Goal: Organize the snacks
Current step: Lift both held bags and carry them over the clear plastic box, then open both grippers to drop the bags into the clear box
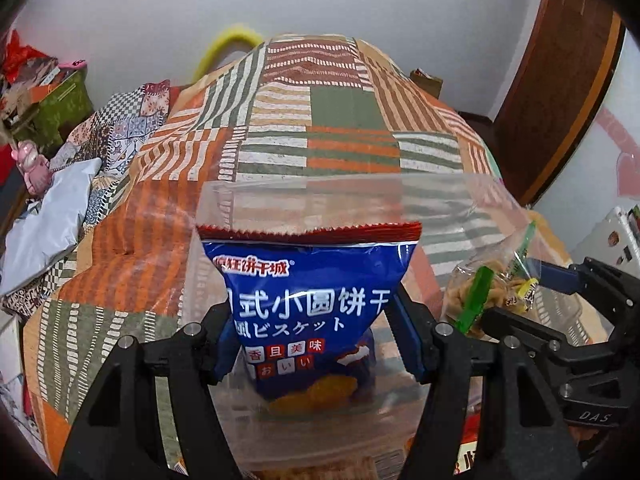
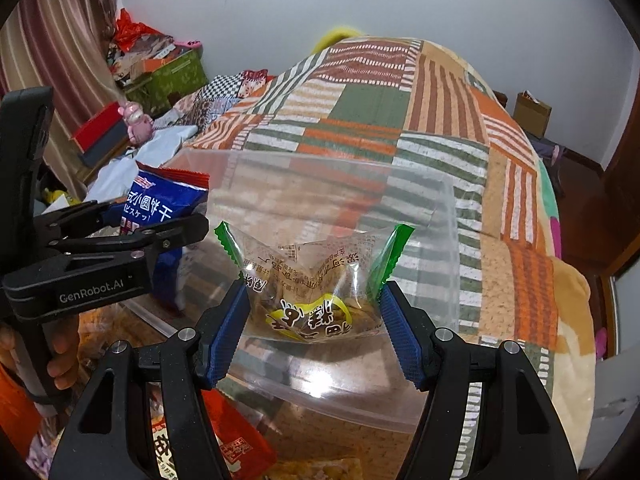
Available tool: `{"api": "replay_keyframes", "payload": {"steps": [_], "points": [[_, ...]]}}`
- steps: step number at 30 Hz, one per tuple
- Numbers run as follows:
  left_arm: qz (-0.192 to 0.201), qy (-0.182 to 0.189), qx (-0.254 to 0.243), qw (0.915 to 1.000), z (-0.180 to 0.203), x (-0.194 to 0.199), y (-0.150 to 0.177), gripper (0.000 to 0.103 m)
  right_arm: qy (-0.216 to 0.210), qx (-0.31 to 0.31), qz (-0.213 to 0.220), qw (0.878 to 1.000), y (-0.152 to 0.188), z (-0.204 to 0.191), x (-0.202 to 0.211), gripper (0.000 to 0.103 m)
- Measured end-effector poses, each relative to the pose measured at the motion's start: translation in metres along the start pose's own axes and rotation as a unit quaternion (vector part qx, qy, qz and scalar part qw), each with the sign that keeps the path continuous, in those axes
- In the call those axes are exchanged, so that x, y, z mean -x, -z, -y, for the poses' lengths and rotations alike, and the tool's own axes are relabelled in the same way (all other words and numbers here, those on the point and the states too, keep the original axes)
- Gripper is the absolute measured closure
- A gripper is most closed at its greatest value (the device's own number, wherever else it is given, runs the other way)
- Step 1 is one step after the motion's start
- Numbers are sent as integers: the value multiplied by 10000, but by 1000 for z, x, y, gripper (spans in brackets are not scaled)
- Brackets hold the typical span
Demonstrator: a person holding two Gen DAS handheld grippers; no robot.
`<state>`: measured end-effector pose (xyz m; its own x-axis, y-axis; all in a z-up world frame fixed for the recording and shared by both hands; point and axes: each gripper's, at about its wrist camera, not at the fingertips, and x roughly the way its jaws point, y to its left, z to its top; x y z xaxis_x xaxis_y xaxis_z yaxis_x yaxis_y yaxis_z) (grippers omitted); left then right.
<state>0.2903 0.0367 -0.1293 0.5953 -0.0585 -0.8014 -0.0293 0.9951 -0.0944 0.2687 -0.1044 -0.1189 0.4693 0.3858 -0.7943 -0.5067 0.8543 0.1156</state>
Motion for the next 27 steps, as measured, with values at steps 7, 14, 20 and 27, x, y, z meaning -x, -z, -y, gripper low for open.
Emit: {"api": "replay_keyframes", "payload": {"steps": [7,14,20,27], "points": [[-30,-21,-104,9999,4,3,3,37,88,28,34,10000,1,0,4,37],[156,-51,-180,9997,7,28,7,32,-62,-114,168,9998,3,3,22,34],[398,-34,-246,9989,11,63,18,29,-65,-106,484,9988,8,-3,57,32],[745,56,-271,9968,20,110,40,19,-16,-118,1011,9948,24,-10,107,23]]}}
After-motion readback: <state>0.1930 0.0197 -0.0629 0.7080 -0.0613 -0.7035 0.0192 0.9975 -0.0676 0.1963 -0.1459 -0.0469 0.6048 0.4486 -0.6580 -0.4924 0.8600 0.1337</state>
